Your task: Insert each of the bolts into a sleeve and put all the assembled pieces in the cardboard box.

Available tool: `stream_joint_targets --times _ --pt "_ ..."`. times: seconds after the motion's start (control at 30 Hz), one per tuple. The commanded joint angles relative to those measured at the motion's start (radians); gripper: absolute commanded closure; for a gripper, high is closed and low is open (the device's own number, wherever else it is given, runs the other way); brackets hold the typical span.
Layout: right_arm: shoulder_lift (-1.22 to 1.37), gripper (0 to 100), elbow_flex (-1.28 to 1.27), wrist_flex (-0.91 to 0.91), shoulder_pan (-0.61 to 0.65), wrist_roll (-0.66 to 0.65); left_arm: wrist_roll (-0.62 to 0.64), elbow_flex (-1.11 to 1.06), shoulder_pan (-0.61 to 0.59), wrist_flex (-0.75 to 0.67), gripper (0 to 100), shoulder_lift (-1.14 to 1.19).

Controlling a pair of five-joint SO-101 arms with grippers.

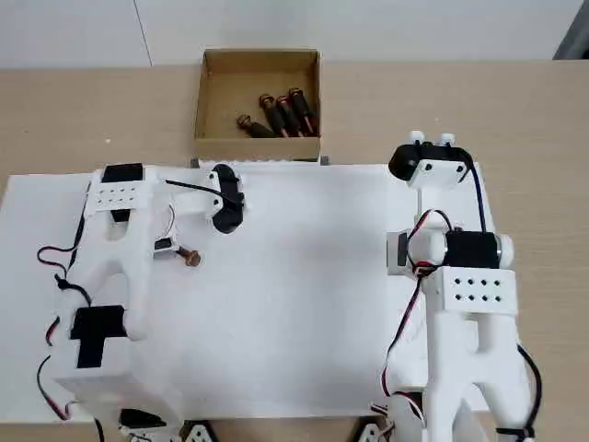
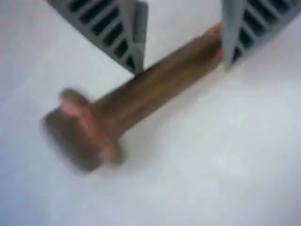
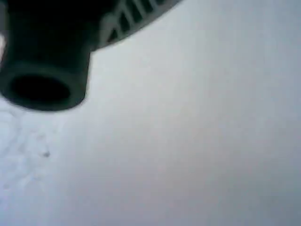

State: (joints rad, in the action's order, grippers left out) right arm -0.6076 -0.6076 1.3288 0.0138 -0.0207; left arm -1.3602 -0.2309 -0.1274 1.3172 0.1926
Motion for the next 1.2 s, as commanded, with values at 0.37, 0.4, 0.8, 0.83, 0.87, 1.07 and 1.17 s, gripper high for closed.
stream_joint_targets --times 0.37,0.4,0.8,0.83,0.87,1.07,1.17 --pt "-0.025 99.5 0.008 -0.012 -0.004 0.005 -0.311 0.027 0.081 0.069 89 -0.005" --pt "-0.025 99.5 0.008 -0.012 -0.004 0.003 -0.311 0.027 0.081 0.071 90 -0.005" --pt "-0.028 99.5 0.008 -0.010 -0.004 0.000 -0.311 0.031 0.083 0.069 95 0.087" --pt "-0.028 99.5 0.008 -0.010 -0.004 0.000 -0.311 0.031 0.084 0.071 97 0.089" --pt "-0.028 99.5 0.008 -0.010 -0.004 0.000 -0.311 0.031 0.086 0.072 98 0.089" --pt "-0.030 99.5 0.011 -0.010 -0.001 0.002 -0.305 0.044 0.083 0.080 100 0.087" --pt "-0.031 99.5 0.015 -0.010 -0.001 0.003 -0.304 0.136 0.083 0.207 100 0.086"
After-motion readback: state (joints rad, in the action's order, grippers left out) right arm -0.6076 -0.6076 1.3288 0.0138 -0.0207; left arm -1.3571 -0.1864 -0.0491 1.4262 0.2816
